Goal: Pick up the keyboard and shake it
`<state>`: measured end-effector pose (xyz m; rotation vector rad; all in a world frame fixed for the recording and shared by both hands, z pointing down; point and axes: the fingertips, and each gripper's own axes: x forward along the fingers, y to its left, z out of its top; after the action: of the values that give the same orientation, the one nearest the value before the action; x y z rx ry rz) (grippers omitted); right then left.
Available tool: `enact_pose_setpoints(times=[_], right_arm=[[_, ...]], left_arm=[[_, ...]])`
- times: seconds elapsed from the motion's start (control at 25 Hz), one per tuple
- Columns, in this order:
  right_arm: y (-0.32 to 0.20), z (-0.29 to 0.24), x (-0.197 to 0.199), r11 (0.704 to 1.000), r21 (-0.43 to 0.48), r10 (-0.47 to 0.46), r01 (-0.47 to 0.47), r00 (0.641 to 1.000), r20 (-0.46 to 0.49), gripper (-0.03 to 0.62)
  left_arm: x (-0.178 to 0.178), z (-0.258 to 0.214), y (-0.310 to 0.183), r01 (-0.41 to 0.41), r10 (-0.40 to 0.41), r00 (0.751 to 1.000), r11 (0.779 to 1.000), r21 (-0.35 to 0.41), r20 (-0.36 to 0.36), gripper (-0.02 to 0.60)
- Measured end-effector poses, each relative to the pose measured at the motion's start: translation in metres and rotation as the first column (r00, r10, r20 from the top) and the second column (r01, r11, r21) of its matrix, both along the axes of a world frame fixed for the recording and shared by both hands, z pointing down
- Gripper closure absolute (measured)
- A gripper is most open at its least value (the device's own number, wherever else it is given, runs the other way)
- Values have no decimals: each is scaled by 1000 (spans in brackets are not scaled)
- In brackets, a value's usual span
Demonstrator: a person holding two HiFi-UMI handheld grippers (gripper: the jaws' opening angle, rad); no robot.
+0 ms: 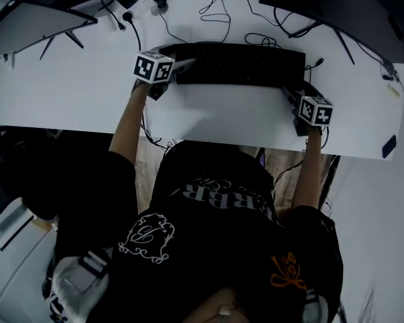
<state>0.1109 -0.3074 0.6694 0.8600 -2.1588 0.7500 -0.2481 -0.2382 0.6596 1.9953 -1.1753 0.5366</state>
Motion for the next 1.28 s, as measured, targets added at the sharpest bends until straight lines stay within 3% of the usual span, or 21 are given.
enact_pose_setpoints(times=[0.36,0.56,0.8,1.04,1.28], right_arm=[[-2,0,0,1000,10,22,-22,1000,9,218],[-2,-1,2,998,2,56,-56,998,26,229],[4,-6,12,997,-9,78,-78,995,69,233],[6,-16,23,994,-15,107,-106,982,154,241],[4,-30,45,994,-10,110,-110,973,202,270]], left_arm=[[1,1,-5,37,-36,999,999,14,-29,202],[0,-3,-5,130,-129,989,991,9,-77,209],[5,-14,4,149,-147,987,989,23,-64,241],[11,-43,-1,291,-277,950,953,88,-143,294],[32,-71,2,330,-315,942,931,155,-115,296]])
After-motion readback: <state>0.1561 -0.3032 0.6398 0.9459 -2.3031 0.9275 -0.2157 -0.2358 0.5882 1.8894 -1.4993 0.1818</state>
